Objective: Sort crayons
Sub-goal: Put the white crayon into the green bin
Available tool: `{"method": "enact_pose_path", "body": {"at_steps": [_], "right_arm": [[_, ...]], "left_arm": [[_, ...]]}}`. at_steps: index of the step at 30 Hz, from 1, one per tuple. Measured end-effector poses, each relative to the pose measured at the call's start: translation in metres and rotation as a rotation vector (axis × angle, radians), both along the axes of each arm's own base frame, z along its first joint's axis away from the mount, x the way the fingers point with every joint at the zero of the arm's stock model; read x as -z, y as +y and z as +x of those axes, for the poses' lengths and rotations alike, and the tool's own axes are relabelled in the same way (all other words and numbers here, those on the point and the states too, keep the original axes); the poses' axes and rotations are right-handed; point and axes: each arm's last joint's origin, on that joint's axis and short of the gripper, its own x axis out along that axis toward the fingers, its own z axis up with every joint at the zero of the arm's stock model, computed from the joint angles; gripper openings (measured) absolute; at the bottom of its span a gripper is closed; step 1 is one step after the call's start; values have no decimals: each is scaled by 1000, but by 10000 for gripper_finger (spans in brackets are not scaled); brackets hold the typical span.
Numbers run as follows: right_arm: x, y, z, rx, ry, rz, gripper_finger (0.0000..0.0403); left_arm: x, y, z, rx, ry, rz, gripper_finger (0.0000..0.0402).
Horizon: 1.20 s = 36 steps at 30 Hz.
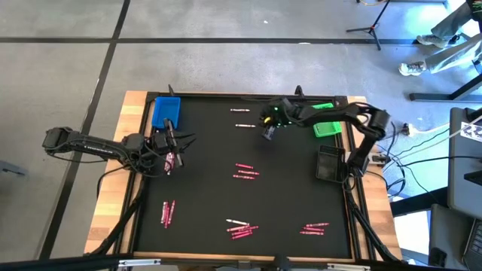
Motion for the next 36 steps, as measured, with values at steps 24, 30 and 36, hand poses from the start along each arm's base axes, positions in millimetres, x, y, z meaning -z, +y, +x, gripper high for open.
{"method": "enact_pose_path", "body": {"at_steps": [24,30,36], "right_arm": [[26,-20,42,-114,131,46,131],[28,-19,39,-138,189,9,131],[28,-18,39,-157,200,-5,101]], "left_arm": [[0,0,0,0,-1,1,71],[0,0,0,0,-2,1,71],[0,0,0,0,-3,1,71]]}}
